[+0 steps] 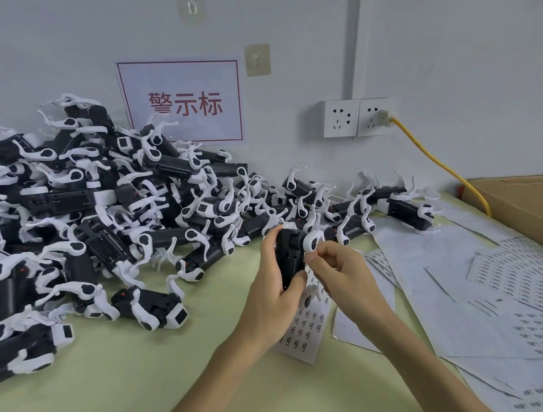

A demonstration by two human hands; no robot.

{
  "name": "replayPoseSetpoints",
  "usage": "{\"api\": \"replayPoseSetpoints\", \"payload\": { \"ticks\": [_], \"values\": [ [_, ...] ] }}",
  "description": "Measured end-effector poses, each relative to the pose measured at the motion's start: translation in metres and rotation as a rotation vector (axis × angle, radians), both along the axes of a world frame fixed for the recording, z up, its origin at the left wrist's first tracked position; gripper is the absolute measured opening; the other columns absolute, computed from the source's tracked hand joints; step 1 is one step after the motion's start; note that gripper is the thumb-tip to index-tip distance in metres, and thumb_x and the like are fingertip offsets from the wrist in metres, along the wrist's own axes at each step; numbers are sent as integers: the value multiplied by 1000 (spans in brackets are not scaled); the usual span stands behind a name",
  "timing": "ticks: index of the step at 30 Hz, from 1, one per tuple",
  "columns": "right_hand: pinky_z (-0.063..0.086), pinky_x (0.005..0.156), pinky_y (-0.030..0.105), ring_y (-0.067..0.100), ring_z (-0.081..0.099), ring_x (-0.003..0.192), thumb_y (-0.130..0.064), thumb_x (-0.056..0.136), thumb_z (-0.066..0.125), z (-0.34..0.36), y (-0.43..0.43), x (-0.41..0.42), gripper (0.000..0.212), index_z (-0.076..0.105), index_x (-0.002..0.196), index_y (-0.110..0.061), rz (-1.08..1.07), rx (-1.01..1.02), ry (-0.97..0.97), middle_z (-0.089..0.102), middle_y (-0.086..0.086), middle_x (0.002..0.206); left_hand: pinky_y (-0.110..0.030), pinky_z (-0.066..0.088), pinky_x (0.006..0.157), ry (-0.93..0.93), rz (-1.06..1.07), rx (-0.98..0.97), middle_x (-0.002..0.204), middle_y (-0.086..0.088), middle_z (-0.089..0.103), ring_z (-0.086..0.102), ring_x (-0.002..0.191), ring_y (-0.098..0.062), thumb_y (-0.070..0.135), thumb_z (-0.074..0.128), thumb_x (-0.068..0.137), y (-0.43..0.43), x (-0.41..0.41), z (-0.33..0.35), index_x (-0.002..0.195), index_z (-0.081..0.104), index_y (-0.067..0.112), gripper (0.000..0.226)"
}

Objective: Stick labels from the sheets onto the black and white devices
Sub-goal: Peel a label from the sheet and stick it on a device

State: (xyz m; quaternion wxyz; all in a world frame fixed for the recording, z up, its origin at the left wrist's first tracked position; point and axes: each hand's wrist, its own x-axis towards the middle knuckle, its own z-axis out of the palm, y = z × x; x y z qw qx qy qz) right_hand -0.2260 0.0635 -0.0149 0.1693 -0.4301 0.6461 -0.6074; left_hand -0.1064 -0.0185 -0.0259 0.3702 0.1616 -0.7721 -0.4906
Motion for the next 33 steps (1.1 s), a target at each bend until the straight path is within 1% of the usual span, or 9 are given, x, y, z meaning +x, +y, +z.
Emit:
{"api": "replayPoseSetpoints", "payload": {
  "ticks": [2,5,9,11,17,18,21,22,33],
  "values": [
    [33,48,17,7,36,49,-24,101,61,0,0,0,26,62,76,-20,4,-2,-19,42,-11,54,-13,52,75,-4,4,4,119,11,65,71,91,-2,2,49,104,0,0,-1,149,23,40,65],
    [33,47,17,8,35,50,-24,101,61,1,1,1,25,63,77,-17,7,2,-31,42,-9,54,-14,51,76,-18,16,-16,117,14,66,71,92,-4,4,50,103,0,1,-1,148,22,44,66],
    [32,47,17,8,35,49,-24,101,61,2,1,0,28,61,73,-20,14,6,-39,43,-10,53,-17,52,74,-29,6,-5,114,9,68,73,86,-8,4,50,103,0,1,-2,154,22,33,65],
    [32,47,17,8,36,49,-24,101,62,1,1,0,26,63,75,-18,13,11,-40,44,-11,53,-16,52,75,-32,15,-14,114,8,68,73,89,-8,4,51,103,-1,1,-2,155,22,32,66],
    [33,48,11,1,43,46,-21,98,66,-1,0,-2,23,66,77,-12,12,3,-52,50,-15,51,-15,54,82,-26,22,-29,118,17,67,71,99,-1,10,53,104,-2,1,-4,154,23,32,62],
    [34,48,10,0,44,46,-20,98,66,-1,0,-2,23,67,76,-13,12,0,-55,51,-16,51,-16,55,83,-20,26,-32,118,19,66,71,101,-1,11,54,104,-3,1,-4,154,24,32,61],
    [33,47,10,1,45,45,-19,97,68,0,0,-2,22,68,76,-13,11,0,-60,52,-15,51,-36,62,87,8,13,4,123,14,66,70,109,-9,14,56,105,-4,0,-5,154,25,31,60],
    [33,46,11,1,43,44,-19,96,68,0,1,-2,21,68,76,-13,12,1,-64,52,-14,51,-38,62,87,12,13,7,123,13,66,70,109,-10,16,57,105,-4,-1,-5,154,26,32,60],
    [29,46,20,9,34,45,-16,95,70,6,5,-2,23,67,73,-8,24,34,-104,47,-8,48,-44,64,81,22,7,-8,116,15,68,74,95,-10,33,58,98,-8,-1,-8,144,33,48,55]
  ]
}}
